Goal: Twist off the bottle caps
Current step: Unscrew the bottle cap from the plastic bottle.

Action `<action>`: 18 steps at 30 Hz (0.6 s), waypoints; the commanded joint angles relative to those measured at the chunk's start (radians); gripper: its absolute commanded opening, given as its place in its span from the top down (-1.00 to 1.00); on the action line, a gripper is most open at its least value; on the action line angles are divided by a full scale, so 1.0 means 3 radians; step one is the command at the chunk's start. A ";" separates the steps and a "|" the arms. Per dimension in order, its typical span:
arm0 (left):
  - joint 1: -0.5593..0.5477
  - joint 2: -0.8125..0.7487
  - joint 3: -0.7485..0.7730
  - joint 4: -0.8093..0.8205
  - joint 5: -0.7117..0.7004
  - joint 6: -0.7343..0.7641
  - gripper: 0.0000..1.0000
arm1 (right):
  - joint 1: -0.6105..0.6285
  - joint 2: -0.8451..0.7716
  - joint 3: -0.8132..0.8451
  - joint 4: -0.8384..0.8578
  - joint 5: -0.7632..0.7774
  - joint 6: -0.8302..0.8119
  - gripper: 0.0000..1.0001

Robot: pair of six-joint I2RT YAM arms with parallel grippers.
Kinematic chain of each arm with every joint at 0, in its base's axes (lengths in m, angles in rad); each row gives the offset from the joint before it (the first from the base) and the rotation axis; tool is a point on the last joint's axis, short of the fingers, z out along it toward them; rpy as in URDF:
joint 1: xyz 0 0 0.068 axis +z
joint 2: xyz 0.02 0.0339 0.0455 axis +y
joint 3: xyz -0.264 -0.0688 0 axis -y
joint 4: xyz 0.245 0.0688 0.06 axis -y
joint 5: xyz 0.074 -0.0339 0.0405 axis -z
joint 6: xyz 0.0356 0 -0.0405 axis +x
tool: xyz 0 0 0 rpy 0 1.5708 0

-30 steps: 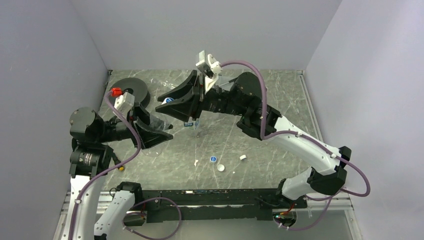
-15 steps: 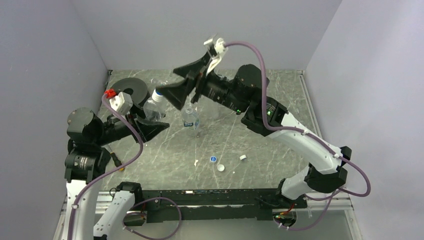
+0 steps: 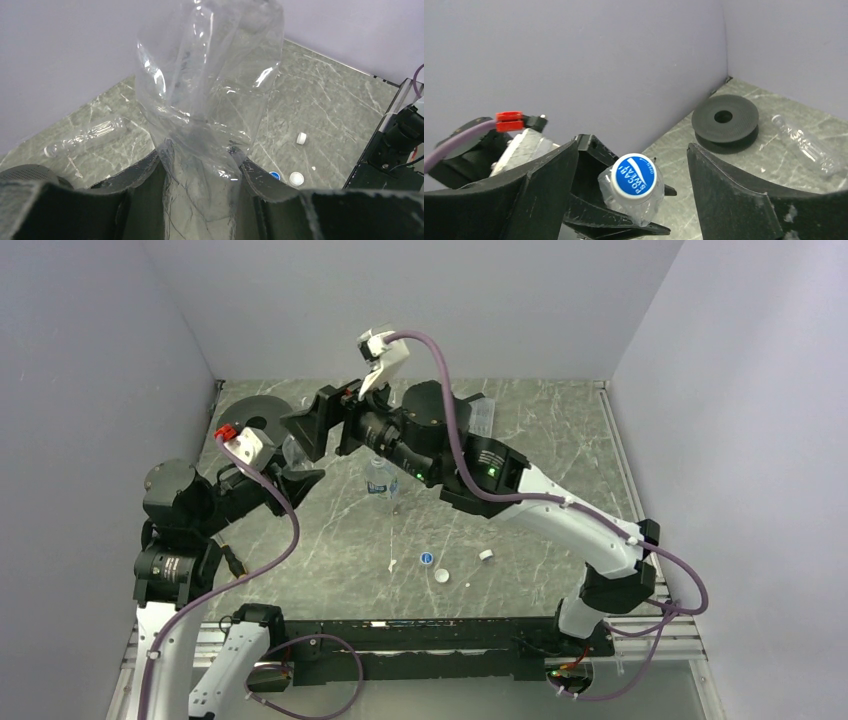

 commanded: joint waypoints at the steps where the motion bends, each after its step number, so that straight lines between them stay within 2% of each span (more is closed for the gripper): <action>1: 0.0010 -0.0076 -0.0016 0.0048 -0.0093 0.0132 1.00 | -0.0004 0.0038 0.0163 0.0052 0.0097 0.0100 -0.57; 10: 0.0010 -0.0104 -0.0027 0.0057 -0.0097 0.0137 1.00 | -0.0005 0.0084 0.0093 0.0184 0.0047 0.0241 0.12; 18: 0.0010 -0.0087 -0.0004 0.0065 -0.0004 0.0035 1.00 | -0.0071 0.0074 0.0053 0.0207 -0.0107 0.0339 0.91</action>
